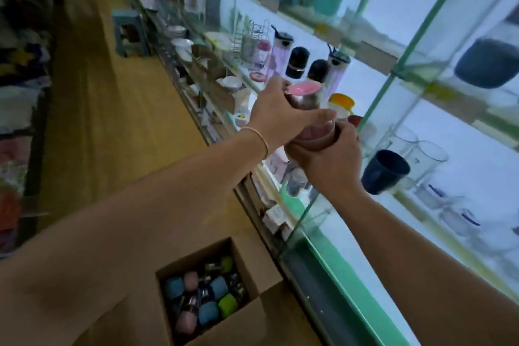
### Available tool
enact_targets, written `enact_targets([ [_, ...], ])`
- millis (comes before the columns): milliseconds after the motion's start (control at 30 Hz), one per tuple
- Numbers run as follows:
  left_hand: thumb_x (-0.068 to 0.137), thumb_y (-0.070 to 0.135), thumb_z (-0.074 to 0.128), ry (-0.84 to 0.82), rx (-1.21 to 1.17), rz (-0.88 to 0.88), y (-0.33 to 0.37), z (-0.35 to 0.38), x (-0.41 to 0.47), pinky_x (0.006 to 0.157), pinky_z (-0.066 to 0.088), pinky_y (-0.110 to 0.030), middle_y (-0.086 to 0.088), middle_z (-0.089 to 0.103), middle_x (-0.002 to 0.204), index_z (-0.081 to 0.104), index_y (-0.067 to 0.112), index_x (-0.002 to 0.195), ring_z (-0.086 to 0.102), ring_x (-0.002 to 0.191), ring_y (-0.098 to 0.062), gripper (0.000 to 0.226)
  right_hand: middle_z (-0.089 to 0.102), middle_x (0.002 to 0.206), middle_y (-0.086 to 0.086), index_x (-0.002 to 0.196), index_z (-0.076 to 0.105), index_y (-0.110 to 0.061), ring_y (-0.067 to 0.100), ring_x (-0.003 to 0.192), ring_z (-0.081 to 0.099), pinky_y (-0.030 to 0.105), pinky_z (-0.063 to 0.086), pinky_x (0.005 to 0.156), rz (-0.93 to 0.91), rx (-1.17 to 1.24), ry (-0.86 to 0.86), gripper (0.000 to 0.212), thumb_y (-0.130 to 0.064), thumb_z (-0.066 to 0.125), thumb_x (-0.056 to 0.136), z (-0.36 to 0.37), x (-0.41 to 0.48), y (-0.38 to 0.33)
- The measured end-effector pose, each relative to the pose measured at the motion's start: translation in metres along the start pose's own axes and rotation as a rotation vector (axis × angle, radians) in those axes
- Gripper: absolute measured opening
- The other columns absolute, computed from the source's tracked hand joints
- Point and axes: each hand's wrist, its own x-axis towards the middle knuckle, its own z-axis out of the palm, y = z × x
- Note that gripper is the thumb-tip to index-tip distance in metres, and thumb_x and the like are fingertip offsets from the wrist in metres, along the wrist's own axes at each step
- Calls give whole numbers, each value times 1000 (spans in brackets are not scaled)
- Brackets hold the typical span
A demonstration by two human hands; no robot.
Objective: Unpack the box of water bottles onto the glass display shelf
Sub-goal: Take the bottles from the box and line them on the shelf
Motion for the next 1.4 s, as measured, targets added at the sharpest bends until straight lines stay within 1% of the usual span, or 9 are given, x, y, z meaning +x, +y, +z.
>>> enact_targets([
  [100,53,48,93,-57,-56,83,52,23,0,84,57,-37,1,64,97,54,15,108,64,92,-13,75,61,114,-2,116,52,-22,16,98,63,41,56,85,14,22,114,90,-62,87,43,-52,9,-17],
  [300,58,51,90,-151,-77,278,154,81,-20,69,47,-20,9,58,87,51,17,103,58,81,-6,69,62,110,-3,115,52,-20,14,92,64,37,58,78,6,-36,296,87,-62,85,46,-168,16,-37],
  [467,61,54,87,-203,-116,389,221,138,-52,80,51,-27,10,57,89,49,16,111,58,85,-9,74,63,106,-5,113,51,-20,10,87,64,26,53,66,3,-68,410,78,-56,86,52,-262,3,-35],
  [600,63,53,86,-300,-156,441,264,192,-91,76,48,-23,12,54,88,49,15,115,57,86,-8,74,62,97,-10,107,50,-21,1,79,59,13,41,59,-1,-113,511,67,-49,87,59,-336,-19,-18],
  [867,65,57,83,-469,-159,534,326,308,-185,62,40,-18,11,55,90,48,18,107,55,82,-6,67,61,97,-12,112,53,-18,2,81,59,20,44,64,92,-202,699,74,-55,86,57,-470,-80,38],
  [967,65,57,82,-531,-164,558,340,347,-220,63,40,-21,9,56,91,47,19,105,55,82,-7,66,60,93,-14,108,51,-20,-6,76,54,14,37,57,137,-222,734,69,-53,87,59,-511,-104,61],
  [1100,63,58,83,-612,-177,572,355,396,-265,71,49,-27,5,59,94,49,17,106,58,84,-10,68,62,96,-13,111,52,-17,1,83,60,21,48,66,193,-236,786,76,-56,87,57,-558,-132,93],
  [1233,64,59,81,-674,-162,594,370,434,-302,66,45,-24,4,60,97,49,16,109,58,85,-9,69,60,96,-11,109,52,-16,-3,80,55,17,43,61,248,-241,815,71,-55,87,61,-598,-156,120],
  [1400,64,61,80,-709,-92,643,381,482,-340,73,48,-29,0,61,103,48,17,109,59,90,-15,71,58,89,-14,105,52,-17,-2,78,56,17,40,58,310,-259,852,66,-53,88,62,-639,-178,152],
])
